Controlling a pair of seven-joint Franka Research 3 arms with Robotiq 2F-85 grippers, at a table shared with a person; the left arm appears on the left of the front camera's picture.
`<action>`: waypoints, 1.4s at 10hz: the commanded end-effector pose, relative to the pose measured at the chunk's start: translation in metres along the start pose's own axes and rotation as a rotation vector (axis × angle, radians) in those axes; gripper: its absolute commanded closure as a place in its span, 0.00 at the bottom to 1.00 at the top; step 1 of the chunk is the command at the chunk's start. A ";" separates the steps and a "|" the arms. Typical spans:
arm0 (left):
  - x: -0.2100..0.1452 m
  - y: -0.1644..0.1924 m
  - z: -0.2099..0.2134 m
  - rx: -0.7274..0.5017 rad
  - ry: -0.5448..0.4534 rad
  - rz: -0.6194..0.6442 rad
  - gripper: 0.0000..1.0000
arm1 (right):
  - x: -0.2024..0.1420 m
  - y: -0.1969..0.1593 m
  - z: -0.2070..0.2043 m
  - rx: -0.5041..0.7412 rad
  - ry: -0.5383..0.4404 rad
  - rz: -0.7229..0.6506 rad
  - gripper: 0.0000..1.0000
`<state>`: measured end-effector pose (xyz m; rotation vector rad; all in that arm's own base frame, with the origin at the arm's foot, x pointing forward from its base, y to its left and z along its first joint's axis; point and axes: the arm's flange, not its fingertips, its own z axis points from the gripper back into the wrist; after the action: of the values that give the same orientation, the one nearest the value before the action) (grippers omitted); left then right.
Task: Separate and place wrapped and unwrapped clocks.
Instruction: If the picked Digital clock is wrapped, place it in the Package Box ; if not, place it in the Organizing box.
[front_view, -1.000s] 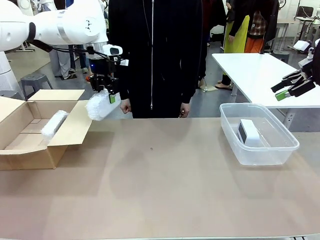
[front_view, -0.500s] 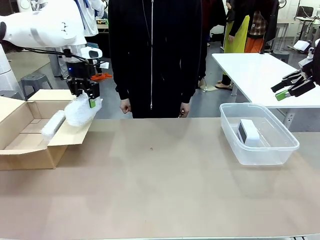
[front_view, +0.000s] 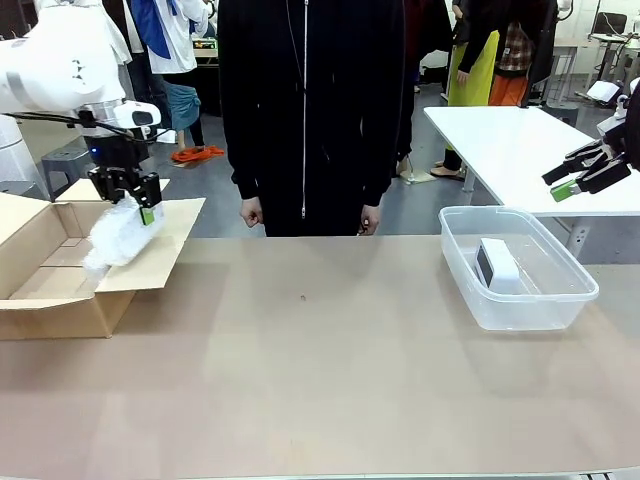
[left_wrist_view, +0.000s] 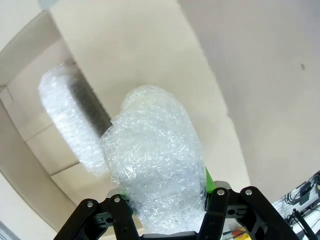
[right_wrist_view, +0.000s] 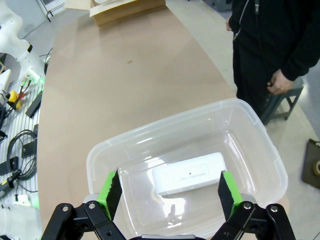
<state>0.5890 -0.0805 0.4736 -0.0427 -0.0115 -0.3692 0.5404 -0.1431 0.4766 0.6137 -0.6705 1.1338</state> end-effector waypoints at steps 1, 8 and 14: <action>-0.016 0.017 -0.001 -0.022 -0.021 0.010 1.00 | 0.001 0.001 -0.002 -0.009 0.005 -0.006 0.00; -0.010 0.104 -0.034 -0.160 0.018 -0.036 0.86 | 0.001 0.001 -0.002 -0.009 0.005 -0.006 0.00; 0.005 0.123 -0.056 -0.206 0.025 -0.019 0.86 | 0.001 0.001 -0.002 -0.009 0.005 -0.006 0.00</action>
<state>0.6291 0.0259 0.4205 -0.2302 0.0741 -0.3844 0.5403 -0.1432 0.4767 0.6135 -0.6706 1.1337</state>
